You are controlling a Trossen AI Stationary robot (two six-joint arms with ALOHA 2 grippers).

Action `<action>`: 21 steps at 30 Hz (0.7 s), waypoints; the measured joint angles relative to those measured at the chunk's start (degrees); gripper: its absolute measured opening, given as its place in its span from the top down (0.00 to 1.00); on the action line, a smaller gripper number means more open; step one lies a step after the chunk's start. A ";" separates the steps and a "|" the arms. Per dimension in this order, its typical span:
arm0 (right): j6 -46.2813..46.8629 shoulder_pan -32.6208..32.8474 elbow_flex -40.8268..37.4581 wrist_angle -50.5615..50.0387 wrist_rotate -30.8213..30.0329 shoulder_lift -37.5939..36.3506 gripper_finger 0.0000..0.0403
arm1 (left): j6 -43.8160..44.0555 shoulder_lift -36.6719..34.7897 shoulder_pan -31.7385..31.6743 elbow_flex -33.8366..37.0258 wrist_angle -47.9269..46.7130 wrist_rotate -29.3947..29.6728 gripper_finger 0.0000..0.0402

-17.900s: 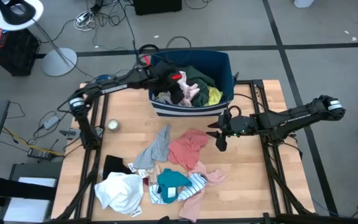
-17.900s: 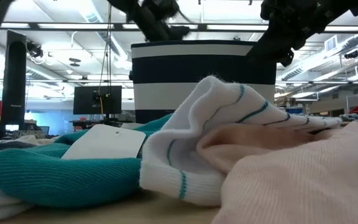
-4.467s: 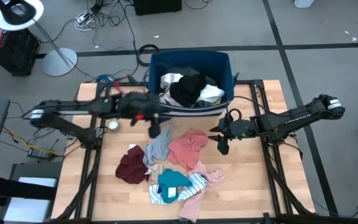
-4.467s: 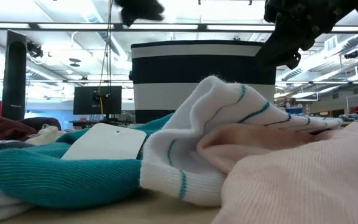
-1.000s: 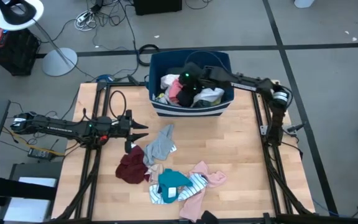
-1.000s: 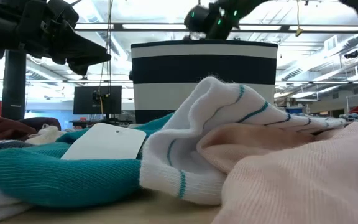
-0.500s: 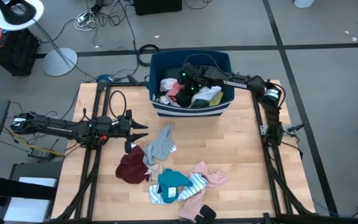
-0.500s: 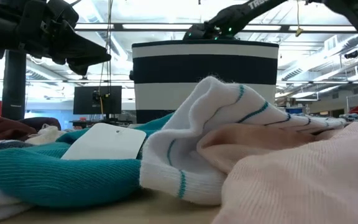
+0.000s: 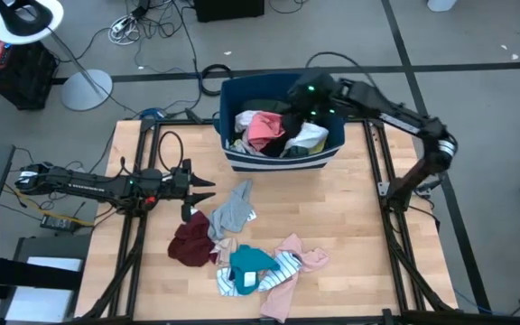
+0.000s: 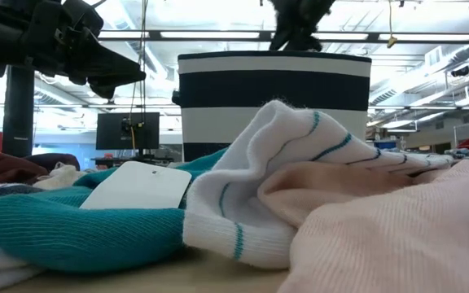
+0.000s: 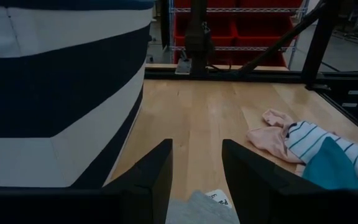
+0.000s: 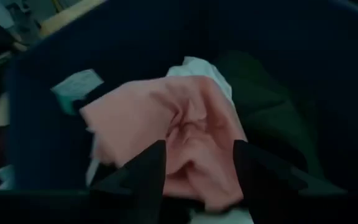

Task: Sort clothes
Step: Put the gray boxer into the blue laundry bin

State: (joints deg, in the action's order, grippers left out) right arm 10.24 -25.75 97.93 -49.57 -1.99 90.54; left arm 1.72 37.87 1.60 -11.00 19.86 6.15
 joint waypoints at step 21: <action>-2.64 27.57 -18.34 14.90 -7.57 -6.27 0.53 | 0.01 0.00 0.00 0.00 0.00 -0.07 0.64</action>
State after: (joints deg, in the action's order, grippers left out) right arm 7.60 1.82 79.59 -34.67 -9.56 84.27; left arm 1.72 37.87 1.60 -11.00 19.86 6.09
